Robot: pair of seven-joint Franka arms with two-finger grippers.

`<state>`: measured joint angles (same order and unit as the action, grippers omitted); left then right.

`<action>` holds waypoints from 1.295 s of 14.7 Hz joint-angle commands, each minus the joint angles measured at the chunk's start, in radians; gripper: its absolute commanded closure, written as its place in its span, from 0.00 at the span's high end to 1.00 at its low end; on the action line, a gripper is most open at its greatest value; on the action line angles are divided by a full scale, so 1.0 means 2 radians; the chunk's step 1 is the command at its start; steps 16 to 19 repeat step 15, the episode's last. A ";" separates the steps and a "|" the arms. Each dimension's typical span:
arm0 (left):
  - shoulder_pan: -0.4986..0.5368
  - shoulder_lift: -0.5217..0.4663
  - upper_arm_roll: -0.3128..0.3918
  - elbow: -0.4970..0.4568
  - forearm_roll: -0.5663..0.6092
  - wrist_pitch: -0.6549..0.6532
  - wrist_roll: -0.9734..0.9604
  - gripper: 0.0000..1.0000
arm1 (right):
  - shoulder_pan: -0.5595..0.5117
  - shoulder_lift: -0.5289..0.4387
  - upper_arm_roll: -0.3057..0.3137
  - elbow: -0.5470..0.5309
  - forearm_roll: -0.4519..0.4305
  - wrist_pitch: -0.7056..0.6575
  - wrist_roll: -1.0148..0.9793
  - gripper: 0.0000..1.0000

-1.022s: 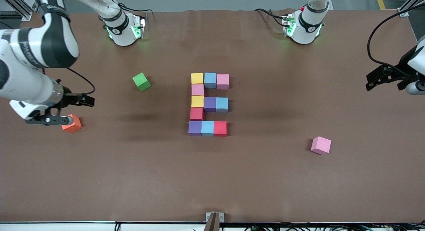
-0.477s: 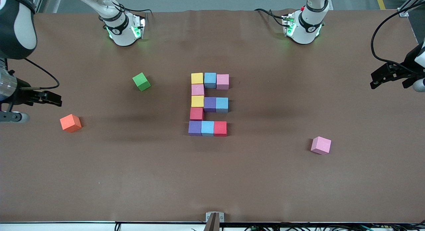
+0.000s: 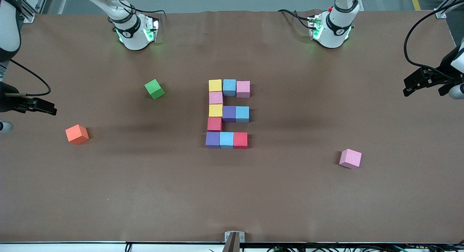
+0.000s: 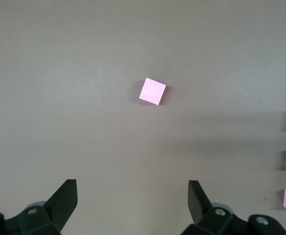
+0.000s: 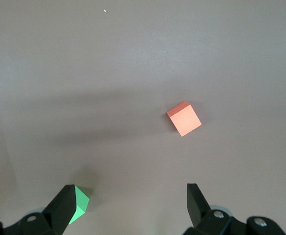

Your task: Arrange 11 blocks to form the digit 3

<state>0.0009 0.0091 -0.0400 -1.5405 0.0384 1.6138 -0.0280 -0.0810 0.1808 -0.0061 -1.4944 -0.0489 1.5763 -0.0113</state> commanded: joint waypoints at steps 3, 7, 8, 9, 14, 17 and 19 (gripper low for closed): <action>-0.003 -0.017 0.007 -0.004 -0.011 -0.005 0.009 1.00 | -0.007 0.010 0.010 0.017 0.017 -0.007 -0.001 1.00; -0.004 -0.017 0.003 -0.003 -0.010 -0.005 0.008 1.00 | -0.019 0.008 0.008 0.020 0.045 -0.009 -0.004 1.00; -0.003 -0.018 0.004 -0.003 -0.011 -0.005 0.009 1.00 | -0.017 0.008 0.009 0.021 0.043 -0.010 -0.003 1.00; -0.003 -0.018 0.004 -0.003 -0.011 -0.005 0.009 1.00 | -0.013 0.006 0.011 0.021 0.038 -0.011 0.002 1.00; -0.004 -0.018 0.003 -0.003 -0.012 -0.005 0.004 1.00 | -0.013 0.006 0.011 0.035 0.038 -0.030 -0.001 1.00; -0.004 -0.018 0.002 -0.003 -0.012 -0.005 0.004 1.00 | -0.014 0.006 0.011 0.035 0.038 -0.043 -0.001 1.00; -0.004 -0.018 0.002 -0.003 -0.012 -0.005 0.004 1.00 | -0.014 0.006 0.011 0.035 0.038 -0.043 -0.001 1.00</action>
